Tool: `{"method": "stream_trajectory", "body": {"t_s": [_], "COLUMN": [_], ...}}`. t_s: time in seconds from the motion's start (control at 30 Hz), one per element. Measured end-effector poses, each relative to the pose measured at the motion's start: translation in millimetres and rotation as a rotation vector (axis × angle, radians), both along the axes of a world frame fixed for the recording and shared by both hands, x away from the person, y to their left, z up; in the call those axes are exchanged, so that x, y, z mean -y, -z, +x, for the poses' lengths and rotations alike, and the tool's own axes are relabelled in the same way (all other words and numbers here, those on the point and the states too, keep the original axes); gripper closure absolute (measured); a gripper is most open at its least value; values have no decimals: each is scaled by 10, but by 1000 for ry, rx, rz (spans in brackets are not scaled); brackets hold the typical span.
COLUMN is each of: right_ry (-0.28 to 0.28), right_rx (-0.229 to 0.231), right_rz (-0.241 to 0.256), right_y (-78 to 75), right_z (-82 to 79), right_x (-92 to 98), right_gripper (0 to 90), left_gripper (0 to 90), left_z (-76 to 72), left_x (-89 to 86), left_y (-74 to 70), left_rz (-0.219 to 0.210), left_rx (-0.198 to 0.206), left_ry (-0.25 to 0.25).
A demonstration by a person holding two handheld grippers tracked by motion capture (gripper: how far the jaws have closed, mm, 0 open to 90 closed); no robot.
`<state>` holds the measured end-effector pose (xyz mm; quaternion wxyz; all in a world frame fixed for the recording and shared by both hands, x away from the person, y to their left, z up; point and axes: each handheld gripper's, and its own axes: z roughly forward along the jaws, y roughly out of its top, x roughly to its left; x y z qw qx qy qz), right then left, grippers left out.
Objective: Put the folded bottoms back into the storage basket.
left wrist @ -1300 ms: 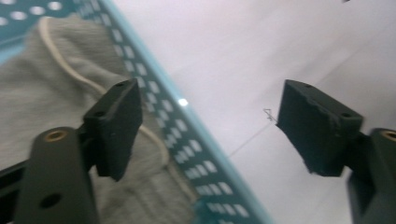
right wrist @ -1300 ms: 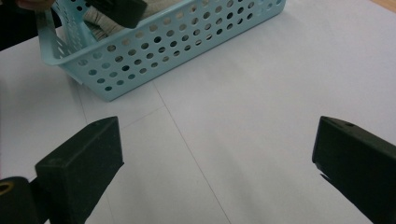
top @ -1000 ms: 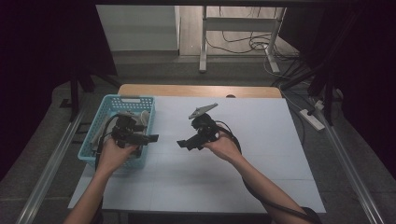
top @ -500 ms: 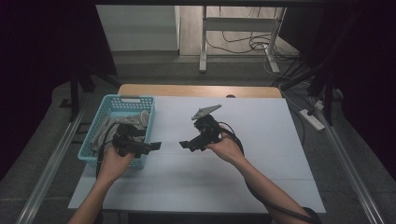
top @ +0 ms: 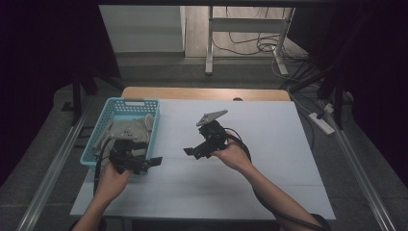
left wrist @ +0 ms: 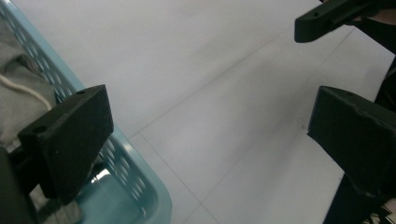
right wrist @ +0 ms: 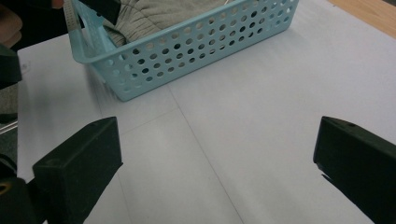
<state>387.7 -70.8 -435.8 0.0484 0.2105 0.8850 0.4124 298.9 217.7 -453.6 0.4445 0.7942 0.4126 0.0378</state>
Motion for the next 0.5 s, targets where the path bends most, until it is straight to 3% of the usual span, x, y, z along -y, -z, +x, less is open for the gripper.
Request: {"method": "stream_trajectory", "body": {"t_s": [0.5], "right_ry": [-29], "right_rx": [-23], "right_rz": [-14], "right_y": [55], "right_z": [-109], "right_x": [-54], "right_gripper": [14], "left_gripper": [0], "left_z": [-388], "left_x": [-173], "left_y": [63], "left_rz": [-18], "left_rx": [10], "left_ry": [-16]}}
